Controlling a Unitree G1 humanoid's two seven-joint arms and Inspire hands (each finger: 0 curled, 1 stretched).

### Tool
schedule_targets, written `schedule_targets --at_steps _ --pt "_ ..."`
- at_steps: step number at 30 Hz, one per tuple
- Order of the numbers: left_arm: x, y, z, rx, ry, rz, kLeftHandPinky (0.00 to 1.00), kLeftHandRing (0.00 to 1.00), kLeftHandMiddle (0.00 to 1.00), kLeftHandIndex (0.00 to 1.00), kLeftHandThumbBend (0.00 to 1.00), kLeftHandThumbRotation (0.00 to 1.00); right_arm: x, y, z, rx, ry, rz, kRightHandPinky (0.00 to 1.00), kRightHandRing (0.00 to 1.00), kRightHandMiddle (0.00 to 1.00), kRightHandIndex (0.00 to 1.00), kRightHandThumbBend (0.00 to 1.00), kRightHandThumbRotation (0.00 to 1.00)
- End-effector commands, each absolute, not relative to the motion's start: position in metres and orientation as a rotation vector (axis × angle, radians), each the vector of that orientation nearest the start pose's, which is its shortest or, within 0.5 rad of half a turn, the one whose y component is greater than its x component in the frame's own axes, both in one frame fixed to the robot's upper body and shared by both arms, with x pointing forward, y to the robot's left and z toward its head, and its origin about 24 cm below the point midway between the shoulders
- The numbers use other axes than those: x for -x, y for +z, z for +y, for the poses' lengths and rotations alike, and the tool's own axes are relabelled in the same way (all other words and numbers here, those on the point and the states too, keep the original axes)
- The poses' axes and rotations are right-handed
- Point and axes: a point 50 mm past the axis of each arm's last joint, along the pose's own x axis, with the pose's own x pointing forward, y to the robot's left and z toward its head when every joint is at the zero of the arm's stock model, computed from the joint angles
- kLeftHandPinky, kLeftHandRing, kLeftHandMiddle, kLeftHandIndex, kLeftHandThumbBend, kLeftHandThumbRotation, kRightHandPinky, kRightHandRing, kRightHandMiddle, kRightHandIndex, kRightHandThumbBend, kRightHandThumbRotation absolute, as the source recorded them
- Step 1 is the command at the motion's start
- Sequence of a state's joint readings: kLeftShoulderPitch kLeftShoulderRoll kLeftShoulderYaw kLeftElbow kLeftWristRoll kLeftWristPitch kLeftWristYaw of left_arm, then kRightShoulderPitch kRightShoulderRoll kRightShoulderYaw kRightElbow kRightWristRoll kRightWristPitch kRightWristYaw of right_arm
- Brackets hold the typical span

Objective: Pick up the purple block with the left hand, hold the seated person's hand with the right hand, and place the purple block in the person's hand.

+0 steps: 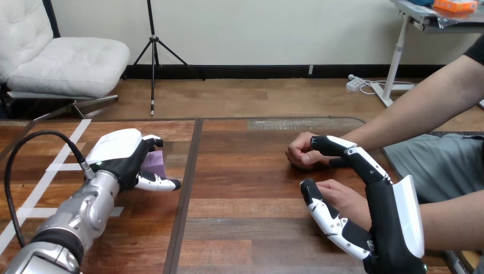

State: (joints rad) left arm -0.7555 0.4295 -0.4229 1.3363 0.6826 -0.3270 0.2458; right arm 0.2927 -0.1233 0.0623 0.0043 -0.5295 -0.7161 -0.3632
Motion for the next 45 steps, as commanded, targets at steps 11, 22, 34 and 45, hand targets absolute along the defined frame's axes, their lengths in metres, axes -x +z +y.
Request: schedule_targets --at_steps 11,22,34,45 --pt "-0.3637 0.0393 0.2151 -1.381 -0.189 0.092 0.76 0.82 0.85 0.84 0.71 0.43 -0.1808 0.0617 -0.152 0.503 -0.047 -0.587 0.68 0.75 0.75 0.73 0.42 0.43" --pt "-0.3632 0.0393 0.2142 -1.406 -0.162 0.061 0.81 0.86 0.88 0.86 0.72 0.46 -0.18 0.0615 -0.1528 0.505 -0.048 -0.583 0.69 0.76 0.75 0.73 0.42 0.43" --pt "-0.3632 0.0409 0.2138 -1.434 -0.138 0.021 0.86 0.89 0.89 0.88 0.7 0.49 -0.1793 0.0615 -0.1532 0.505 -0.046 -0.58 0.69 0.76 0.75 0.74 0.42 0.43" --pt "-0.3635 0.0405 0.2137 -1.45 -0.125 0.025 0.82 0.86 0.88 0.87 0.68 0.48 -0.1791 0.0612 -0.1533 0.502 -0.043 -0.579 0.68 0.75 0.75 0.73 0.43 0.42"
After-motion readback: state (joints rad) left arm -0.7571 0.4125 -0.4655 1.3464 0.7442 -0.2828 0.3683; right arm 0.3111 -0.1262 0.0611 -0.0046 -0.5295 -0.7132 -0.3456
